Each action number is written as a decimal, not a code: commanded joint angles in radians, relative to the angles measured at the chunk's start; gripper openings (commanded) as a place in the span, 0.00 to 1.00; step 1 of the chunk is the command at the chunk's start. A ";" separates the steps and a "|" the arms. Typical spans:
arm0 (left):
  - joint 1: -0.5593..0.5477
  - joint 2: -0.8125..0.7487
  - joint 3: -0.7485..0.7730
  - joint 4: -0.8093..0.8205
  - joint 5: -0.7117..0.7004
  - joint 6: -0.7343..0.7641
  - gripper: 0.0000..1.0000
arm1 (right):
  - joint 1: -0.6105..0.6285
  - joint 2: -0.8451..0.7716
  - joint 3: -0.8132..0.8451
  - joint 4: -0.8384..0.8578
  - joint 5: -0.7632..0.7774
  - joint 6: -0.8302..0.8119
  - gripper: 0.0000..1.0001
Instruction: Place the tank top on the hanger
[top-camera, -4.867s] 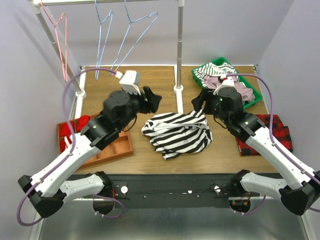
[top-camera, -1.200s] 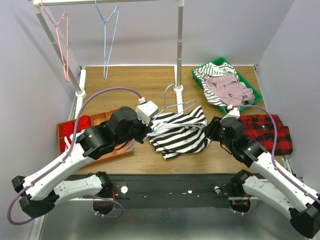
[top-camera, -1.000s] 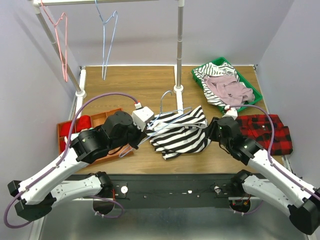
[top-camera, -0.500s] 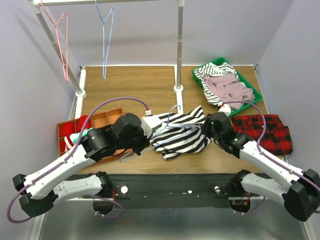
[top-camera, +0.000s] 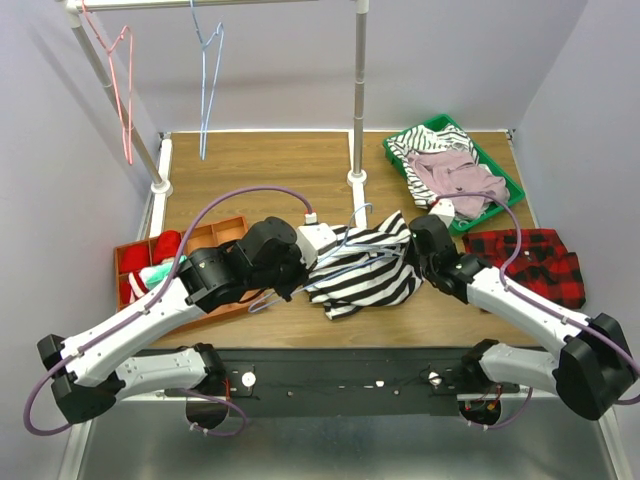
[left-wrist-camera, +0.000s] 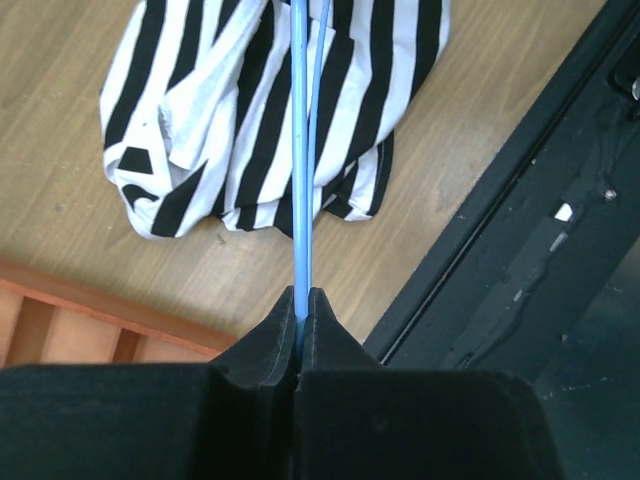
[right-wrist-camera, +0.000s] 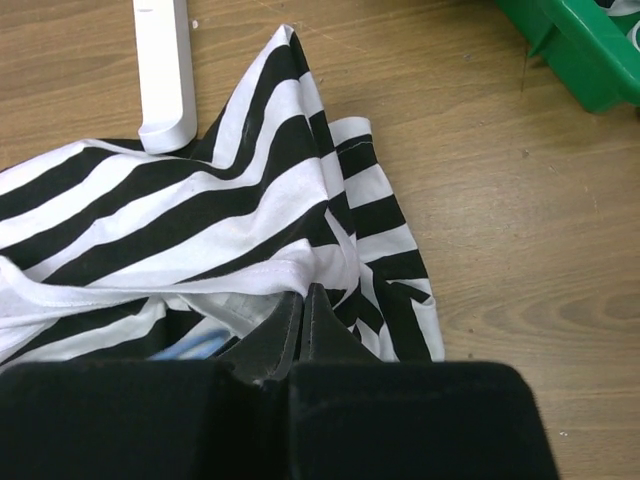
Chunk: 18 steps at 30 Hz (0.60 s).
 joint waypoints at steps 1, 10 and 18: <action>-0.004 0.012 0.052 0.045 -0.053 0.035 0.00 | 0.003 0.024 0.029 -0.008 0.046 -0.005 0.01; -0.004 0.049 0.052 0.058 -0.036 0.049 0.00 | 0.001 0.018 0.066 -0.023 0.014 -0.013 0.01; -0.004 0.057 0.058 0.073 -0.056 0.054 0.00 | 0.001 0.040 0.109 -0.045 -0.038 -0.020 0.01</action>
